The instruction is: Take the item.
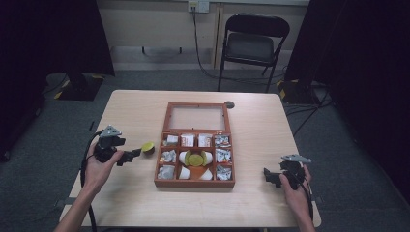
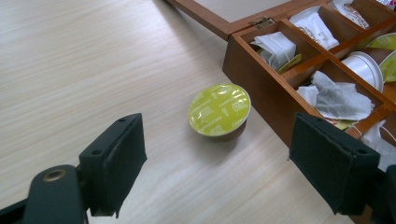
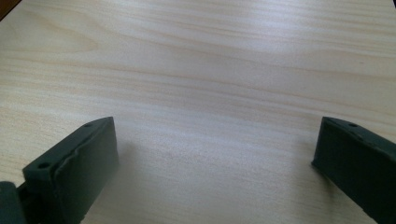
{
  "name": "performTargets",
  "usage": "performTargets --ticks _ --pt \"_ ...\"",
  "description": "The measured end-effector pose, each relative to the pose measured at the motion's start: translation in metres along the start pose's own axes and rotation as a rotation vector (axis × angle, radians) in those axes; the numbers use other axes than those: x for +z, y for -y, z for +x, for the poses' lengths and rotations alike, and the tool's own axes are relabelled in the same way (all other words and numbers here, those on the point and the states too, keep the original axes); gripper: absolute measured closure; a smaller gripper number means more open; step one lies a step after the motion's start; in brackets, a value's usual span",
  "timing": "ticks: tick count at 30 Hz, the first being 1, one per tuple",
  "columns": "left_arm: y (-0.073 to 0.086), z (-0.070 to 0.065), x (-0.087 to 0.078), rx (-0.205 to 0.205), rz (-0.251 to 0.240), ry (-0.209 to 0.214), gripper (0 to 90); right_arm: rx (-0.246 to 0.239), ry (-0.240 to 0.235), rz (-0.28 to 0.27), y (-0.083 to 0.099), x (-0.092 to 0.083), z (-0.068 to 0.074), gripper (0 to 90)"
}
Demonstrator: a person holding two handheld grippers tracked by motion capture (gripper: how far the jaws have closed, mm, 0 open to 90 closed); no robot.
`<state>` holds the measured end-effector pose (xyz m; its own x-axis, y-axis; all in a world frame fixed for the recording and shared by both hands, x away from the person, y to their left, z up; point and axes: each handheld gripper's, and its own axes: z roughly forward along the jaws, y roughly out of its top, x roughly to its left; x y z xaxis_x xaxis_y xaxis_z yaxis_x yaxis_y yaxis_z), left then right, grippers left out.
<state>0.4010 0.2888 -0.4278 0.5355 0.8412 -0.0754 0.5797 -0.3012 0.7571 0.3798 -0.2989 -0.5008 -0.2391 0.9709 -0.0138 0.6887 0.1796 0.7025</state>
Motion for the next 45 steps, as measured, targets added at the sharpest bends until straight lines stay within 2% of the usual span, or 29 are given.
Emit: performTargets --ticks 3,10,12,16,21,22,25,29,31,34,38,41,45 --pt "0.003 0.001 -0.008 -0.010 -0.014 -0.004 18.2 0.001 0.001 0.001 0.000 0.000 0.000 0.0" --pt "0.017 0.008 -0.020 -0.011 -0.009 -0.016 18.2 0.001 0.001 0.000 0.000 0.000 0.000 0.0" --pt "0.025 0.013 -0.024 -0.013 0.010 -0.041 18.2 0.001 0.001 0.000 0.000 0.000 0.000 0.0" --pt "0.036 0.021 -0.029 -0.030 0.017 -0.062 18.2 0.002 0.001 0.001 0.000 0.000 0.000 0.0" --pt "0.048 0.027 -0.031 -0.044 0.036 -0.074 18.2 0.000 0.001 0.001 0.000 0.000 0.000 0.0" --pt "0.053 0.029 -0.031 -0.058 0.035 -0.082 18.2 0.002 0.000 0.001 0.000 0.000 0.000 0.0" --pt "0.057 0.032 -0.031 -0.067 0.035 -0.091 18.2 0.001 0.001 0.001 0.000 0.000 0.000 0.0" --pt "0.068 0.034 -0.025 -0.088 0.074 -0.084 18.2 -0.001 0.000 0.000 0.000 0.000 0.000 0.0" --pt "0.072 0.035 -0.021 -0.075 0.102 -0.109 18.2 0.001 0.000 0.000 0.000 0.001 0.000 0.0" --pt "0.080 0.038 -0.016 -0.088 0.128 -0.104 18.2 0.001 -0.001 0.001 -0.001 0.001 0.000 0.0" --pt "0.088 0.038 -0.009 -0.081 0.162 -0.110 18.2 -0.001 0.000 0.001 -0.001 0.001 0.000 0.0" --pt "0.089 0.038 -0.006 -0.072 0.152 -0.141 17.8 -0.002 0.000 0.000 -0.001 0.001 0.000 0.0" --pt "0.092 0.037 -0.005 -0.076 0.124 -0.157 13.1 -0.001 0.001 -0.001 -0.001 0.001 0.000 0.0"
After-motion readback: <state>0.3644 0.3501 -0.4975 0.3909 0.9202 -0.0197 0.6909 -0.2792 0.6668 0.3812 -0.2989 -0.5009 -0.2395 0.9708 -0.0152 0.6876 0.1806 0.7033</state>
